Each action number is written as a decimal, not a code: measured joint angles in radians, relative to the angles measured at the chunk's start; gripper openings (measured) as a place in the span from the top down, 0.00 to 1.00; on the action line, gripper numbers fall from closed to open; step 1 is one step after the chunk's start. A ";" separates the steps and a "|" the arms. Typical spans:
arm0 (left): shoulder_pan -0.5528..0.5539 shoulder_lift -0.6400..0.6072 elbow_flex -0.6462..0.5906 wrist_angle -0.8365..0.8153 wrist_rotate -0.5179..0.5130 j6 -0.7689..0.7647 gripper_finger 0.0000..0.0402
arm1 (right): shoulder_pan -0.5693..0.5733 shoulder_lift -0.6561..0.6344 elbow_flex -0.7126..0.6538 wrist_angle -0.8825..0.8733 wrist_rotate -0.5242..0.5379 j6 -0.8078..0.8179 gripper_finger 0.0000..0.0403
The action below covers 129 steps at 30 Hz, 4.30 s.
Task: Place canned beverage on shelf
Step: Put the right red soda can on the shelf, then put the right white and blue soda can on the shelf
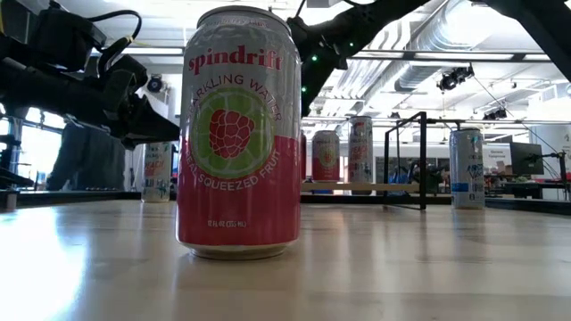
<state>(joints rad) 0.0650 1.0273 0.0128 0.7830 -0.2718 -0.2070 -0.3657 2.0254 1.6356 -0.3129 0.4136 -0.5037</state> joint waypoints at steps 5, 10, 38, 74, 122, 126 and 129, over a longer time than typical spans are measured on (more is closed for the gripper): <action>0.000 0.000 0.000 -0.001 0.000 0.000 1.00 | 0.022 0.000 0.000 -0.003 -0.003 -0.001 1.00; 0.000 0.000 0.000 -0.001 0.000 0.000 1.00 | 0.039 0.000 0.000 0.002 -0.160 0.057 1.00; -0.001 0.001 0.000 -0.030 -0.004 -0.001 1.00 | 0.362 -0.359 -0.565 0.450 0.062 0.288 1.00; -0.021 0.001 0.000 -0.046 0.011 -0.028 1.00 | -0.386 -0.730 -0.352 -1.057 -0.119 0.236 0.57; -0.021 0.001 0.000 -0.046 0.011 -0.037 1.00 | -0.543 -0.514 -0.344 -1.131 -0.163 0.105 0.61; -0.021 0.001 0.000 -0.046 0.011 -0.037 1.00 | -0.523 -0.509 -0.309 -1.188 -0.197 0.146 0.62; -0.021 0.001 0.000 -0.046 0.011 -0.038 1.00 | -0.503 -0.508 -0.283 -1.196 -0.251 0.171 0.62</action>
<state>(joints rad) 0.0436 1.0283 0.0128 0.7372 -0.2604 -0.2448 -0.8687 1.5172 1.3525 -1.5090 0.1631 -0.3330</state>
